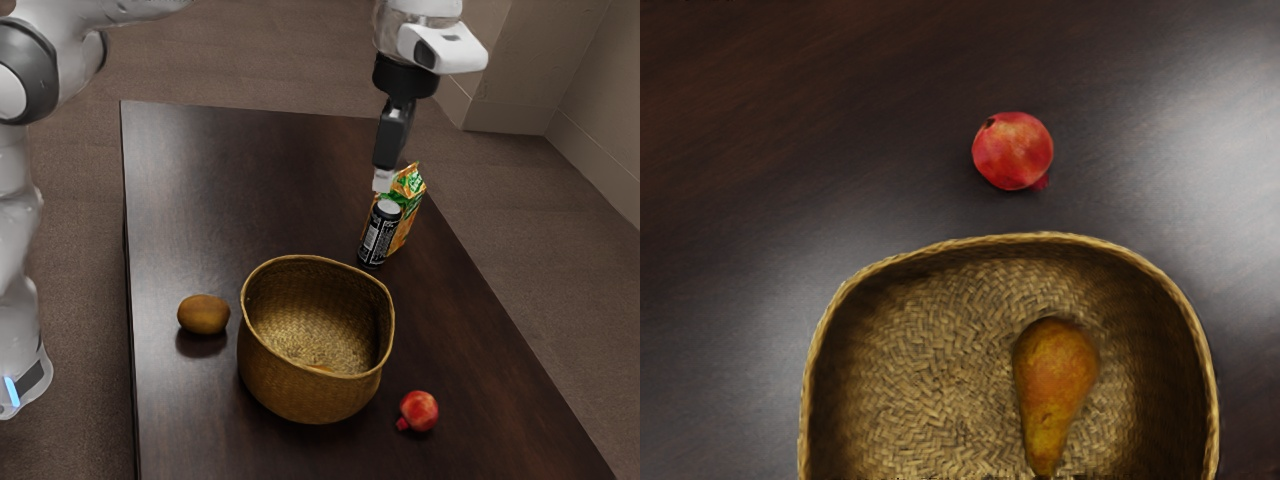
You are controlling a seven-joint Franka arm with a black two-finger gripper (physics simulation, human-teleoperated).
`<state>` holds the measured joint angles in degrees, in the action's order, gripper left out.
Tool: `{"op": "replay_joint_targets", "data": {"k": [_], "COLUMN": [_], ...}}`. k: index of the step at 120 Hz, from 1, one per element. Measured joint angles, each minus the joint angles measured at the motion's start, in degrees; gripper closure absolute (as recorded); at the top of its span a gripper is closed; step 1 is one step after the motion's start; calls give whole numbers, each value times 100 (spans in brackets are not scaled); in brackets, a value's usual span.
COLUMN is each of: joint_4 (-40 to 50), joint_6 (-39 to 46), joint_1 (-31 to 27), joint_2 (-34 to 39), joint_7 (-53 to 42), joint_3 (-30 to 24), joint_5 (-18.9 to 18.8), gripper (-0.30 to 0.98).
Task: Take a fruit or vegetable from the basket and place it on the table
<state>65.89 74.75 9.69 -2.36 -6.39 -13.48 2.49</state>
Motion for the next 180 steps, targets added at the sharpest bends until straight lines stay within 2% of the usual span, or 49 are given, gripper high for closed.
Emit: {"op": "replay_joint_targets", "data": {"k": [17,37,53,73,91,113,144,180], "joint_4": [766,1725,2740,3484,4143,4207,3955,4642], "joint_6": [-10,93,496,914,1258,1553,1856,2515], "joint_1": [542,-552,-476,-459,-452,-450,-450,-450], "joint_2": [629,1111,1854,2381,2726,2722,2093,1893], "joint_7": [-5,-4,-11,-15,-36,-78,-125,-155], "joint_3": [174,432,419,116,65,-228,-323,-333], "joint_5": [-24,-9,-9,43,110,212,210,223], "gripper": [0,0,0,0,0,0,0,0]}}
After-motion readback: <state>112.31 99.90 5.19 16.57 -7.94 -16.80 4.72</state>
